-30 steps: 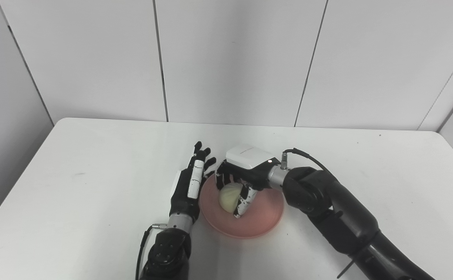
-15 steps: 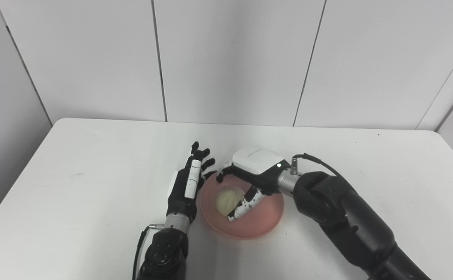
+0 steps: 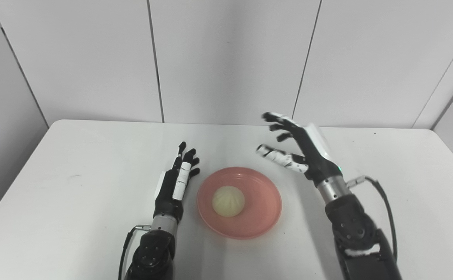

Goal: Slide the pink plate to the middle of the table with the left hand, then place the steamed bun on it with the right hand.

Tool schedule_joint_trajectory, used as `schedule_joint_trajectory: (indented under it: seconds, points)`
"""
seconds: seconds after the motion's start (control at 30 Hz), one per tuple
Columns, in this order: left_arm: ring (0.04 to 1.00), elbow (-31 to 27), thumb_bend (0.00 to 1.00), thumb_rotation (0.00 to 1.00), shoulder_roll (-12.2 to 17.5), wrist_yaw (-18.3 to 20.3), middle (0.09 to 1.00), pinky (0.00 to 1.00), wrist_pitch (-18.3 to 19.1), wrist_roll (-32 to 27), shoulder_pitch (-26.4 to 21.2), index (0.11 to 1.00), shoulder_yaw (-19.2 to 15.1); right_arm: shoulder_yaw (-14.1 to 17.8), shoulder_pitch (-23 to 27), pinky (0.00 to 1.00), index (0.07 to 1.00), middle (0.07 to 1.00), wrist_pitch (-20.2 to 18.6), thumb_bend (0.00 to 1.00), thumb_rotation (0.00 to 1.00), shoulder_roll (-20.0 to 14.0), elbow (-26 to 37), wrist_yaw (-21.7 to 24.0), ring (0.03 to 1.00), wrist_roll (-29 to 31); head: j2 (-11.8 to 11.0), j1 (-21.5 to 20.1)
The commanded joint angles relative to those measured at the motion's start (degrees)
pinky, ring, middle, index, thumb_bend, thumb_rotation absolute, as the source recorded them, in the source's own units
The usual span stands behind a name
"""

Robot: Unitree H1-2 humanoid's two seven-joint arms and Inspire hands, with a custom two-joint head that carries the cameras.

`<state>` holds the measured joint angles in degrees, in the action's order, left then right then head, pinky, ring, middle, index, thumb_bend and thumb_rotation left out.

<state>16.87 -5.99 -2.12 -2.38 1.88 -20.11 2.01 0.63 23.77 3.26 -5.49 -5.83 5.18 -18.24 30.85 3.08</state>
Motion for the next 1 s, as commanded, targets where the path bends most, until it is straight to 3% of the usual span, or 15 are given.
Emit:
schedule_joint_trajectory:
  seconds: [0.0,0.1,0.2,0.5,0.63,0.73,0.9,0.97]
  points:
    - [0.933,-1.69,0.94,0.93,1.19,-1.02,0.949,0.95,-2.10,1.15,-0.58,1.000,-0.42,2.82,0.85,0.73,0.868,0.851,2.23,0.69,0.94,2.81,-0.82,-1.98,0.802,8.15,0.03,-0.01]
    - [0.938,-1.83,0.99,0.94,2.15,-0.92,0.954,0.97,-2.12,0.99,-0.78,0.986,-1.04,6.19,-0.23,0.78,0.888,0.878,1.34,0.72,0.94,5.86,-4.02,-3.99,0.836,14.45,-0.15,-0.92]
    - [0.947,-1.58,1.00,0.97,2.80,-0.25,0.957,0.99,-2.64,0.19,-0.86,0.955,-1.45,7.86,-0.49,0.84,0.908,0.907,1.54,0.71,0.93,7.35,-6.67,-6.22,0.874,16.75,-0.22,-1.79]
    - [0.972,-1.42,0.97,0.95,2.63,0.55,0.965,1.00,-3.59,-0.64,-0.09,0.961,-0.84,7.13,-1.21,0.93,0.978,0.985,1.14,0.72,0.98,7.81,-8.62,-10.57,0.942,16.84,-0.21,-2.28]
    - [0.997,-1.59,0.92,0.98,1.58,-2.57,0.970,1.00,-6.28,2.61,0.70,0.986,-0.23,7.24,-2.05,0.96,0.979,0.992,-0.72,0.72,0.99,6.71,-6.83,-10.20,0.958,17.69,0.17,-2.22]
    - [1.000,-1.39,0.90,0.99,0.98,-2.79,0.987,1.00,-7.58,2.14,0.94,0.998,-0.34,7.44,-2.95,0.98,0.981,0.999,-1.51,0.74,0.98,6.18,-6.06,-10.01,0.971,18.49,0.26,-2.19]
    - [1.000,-2.01,0.88,0.99,0.38,-3.09,1.000,1.00,-6.59,2.03,1.13,1.000,-0.63,6.99,-3.21,0.98,0.972,0.990,-1.97,0.75,1.00,5.90,-5.99,-10.41,0.967,18.22,0.77,-2.49]
    - [1.000,-3.18,0.92,0.98,0.06,-3.78,1.000,1.00,-5.21,2.47,1.42,1.000,-0.80,6.77,-3.41,0.98,0.960,0.975,-2.20,0.76,1.00,5.72,-5.47,-10.21,0.958,18.17,1.08,-2.43]
